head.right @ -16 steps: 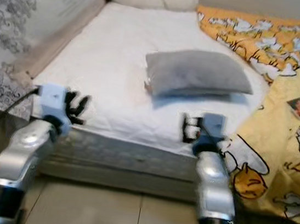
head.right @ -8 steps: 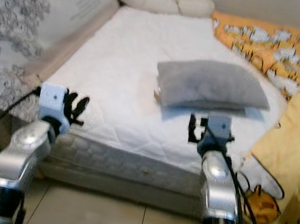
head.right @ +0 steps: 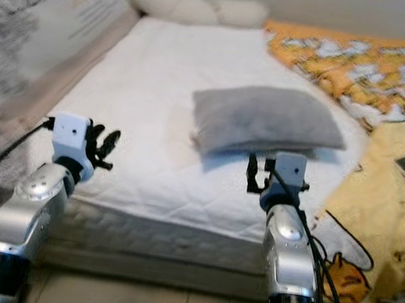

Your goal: Clean up the room

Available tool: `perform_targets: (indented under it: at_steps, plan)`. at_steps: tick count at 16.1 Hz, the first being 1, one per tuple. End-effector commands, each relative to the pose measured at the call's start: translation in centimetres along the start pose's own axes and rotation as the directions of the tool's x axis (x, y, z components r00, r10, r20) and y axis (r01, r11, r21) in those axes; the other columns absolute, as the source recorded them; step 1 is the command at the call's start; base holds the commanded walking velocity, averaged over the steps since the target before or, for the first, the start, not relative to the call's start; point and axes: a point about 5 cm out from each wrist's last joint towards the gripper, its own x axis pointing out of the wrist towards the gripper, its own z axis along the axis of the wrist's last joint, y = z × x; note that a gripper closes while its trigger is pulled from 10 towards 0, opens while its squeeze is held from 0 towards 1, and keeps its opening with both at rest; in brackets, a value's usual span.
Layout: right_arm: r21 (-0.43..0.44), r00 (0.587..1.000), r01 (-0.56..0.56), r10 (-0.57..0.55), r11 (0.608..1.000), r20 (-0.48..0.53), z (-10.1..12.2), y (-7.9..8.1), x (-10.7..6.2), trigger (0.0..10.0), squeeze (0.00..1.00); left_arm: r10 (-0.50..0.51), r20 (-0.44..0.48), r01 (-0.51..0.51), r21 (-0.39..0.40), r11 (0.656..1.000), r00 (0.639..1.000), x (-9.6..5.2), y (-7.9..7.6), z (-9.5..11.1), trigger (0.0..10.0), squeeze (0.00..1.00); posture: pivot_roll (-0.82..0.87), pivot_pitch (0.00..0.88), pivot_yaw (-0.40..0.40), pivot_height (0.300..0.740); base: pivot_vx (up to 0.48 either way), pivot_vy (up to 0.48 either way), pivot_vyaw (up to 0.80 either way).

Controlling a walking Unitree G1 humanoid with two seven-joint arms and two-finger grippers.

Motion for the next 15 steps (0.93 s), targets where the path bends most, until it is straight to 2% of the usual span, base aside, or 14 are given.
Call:
perform_targets:
  at_steps: [1, 7, 15]
  plan:
    - [-0.007, 1.0, -0.011, 0.012, 1.0, 0.023, 0.49, 0.16, 0.07, 10.0, 0.0, 0.003, 0.006, -0.003, 0.003, 1.0, 1.0, 0.1, -0.07, 0.18, 10.0, 0.0, 0.02, 0.0, 0.039, 0.74, 0.322, 0.0, 0.0]
    - [-0.018, 1.0, -0.01, 0.01, 1.0, 0.026, 0.39, 0.01, 0.0, 10.0, 0.0, 0.006, -0.006, -0.006, -0.021, 1.0, 1.0, 0.04, -0.06, 0.04, 10.0, 0.0, 0.02, 0.0, 0.039, 0.74, 0.324, 0.0, 0.0]
    - [-0.022, 0.999, -0.028, 0.029, 0.999, 0.022, 0.22, 0.25, -0.1, 10.0, 0.0, 0.01, 0.007, -0.01, -0.008, 1.0, 1.0, 0.01, 0.01, 0.13, 10.0, 0.0, 0.02, 0.0, 0.042, 0.74, 0.322, 0.0, 0.0]
